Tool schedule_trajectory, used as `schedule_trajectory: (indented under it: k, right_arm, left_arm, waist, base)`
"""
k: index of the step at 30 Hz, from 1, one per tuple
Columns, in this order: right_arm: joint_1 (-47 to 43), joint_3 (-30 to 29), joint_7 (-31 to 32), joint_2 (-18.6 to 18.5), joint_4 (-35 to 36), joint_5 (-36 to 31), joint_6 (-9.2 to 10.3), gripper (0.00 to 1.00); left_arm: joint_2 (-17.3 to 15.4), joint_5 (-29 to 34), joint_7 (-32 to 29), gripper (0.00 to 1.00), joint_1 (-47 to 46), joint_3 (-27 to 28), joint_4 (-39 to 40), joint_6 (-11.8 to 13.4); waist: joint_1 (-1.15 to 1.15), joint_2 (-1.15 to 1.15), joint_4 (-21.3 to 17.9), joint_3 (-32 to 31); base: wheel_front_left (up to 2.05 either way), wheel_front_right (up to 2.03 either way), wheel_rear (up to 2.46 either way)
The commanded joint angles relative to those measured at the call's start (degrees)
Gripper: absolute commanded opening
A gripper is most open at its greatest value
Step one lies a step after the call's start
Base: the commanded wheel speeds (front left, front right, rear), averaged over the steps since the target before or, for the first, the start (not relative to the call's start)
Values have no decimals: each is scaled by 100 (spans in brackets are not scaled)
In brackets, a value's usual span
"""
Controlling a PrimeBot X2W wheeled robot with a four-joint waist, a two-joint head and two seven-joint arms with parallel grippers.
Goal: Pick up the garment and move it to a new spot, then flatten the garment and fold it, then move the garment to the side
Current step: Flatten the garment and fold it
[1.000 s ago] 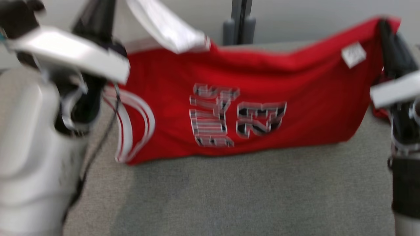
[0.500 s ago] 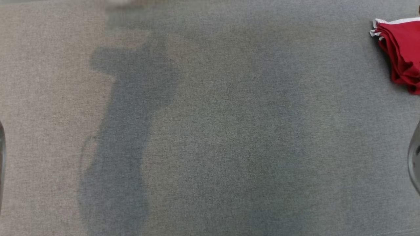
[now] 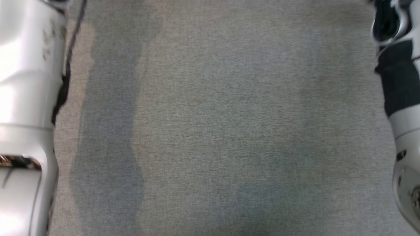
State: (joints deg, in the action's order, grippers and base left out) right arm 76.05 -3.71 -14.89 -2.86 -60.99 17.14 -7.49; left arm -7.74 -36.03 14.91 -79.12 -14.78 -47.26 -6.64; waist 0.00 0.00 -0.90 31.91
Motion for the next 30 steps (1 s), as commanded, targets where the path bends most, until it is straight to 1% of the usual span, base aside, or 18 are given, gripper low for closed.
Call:
schedule_trajectory:
  k: [1, 6, 13, 15, 19, 23, 27, 30]
  right_arm:
    - [-116, 53, -36, -25, 77, 83, -2, 0]
    - [-716, 570, -33, -49, 480, 665, -1, 0]
    - [-1703, 1164, -34, -326, 1388, 1508, -2, 0]
    - [-2036, 1223, -34, -418, 1650, 1671, -1, 0]
    - [-2780, 1241, -34, -493, 2199, 1821, -1, 0]
    - [-3630, 1180, -35, -506, 2717, 1789, -1, 0]
    - [-4481, 894, -35, -453, 3187, 1845, -1, 0]
    - [-5100, 655, -35, -371, 3488, 1858, -1, 0]
  left_arm:
    - [-46, -16, 35, 0, 119, 12, 133, -43]
    - [-231, -169, 32, 0, 953, -33, 807, -84]
    - [-590, -582, -12, 0, 2457, 98, 2361, -80]
    - [-659, -641, -42, 0, 2998, 123, 2877, 28]
    - [-721, -687, -23, 0, 4295, 200, 3858, 352]
    - [-607, -673, -9, 0, 5630, 165, 4649, 660]
    - [-417, -629, 14, 0, 6813, 70, 5101, 910]
    - [-326, -524, 20, 0, 7474, -58, 5225, 1017]
  waist:
    - [0, 0, 69, 77]
    - [0, 0, 72, 56]
    - [0, 0, -11, -241]
    - [0, 0, -12, -367]
    - [0, 0, 13, -671]
    - [0, 0, 105, -1008]
    - [0, 0, 231, -1387]
    - [0, 0, 311, -1692]
  base:
    - [0, 0, 0]
    - [0, 0, 0]
    - [0, 0, 0]
    - [0, 0, 0]
    - [0, 0, 0]
    - [0, 0, 0]
    - [0, 0, 0]
    - [0, 0, 0]
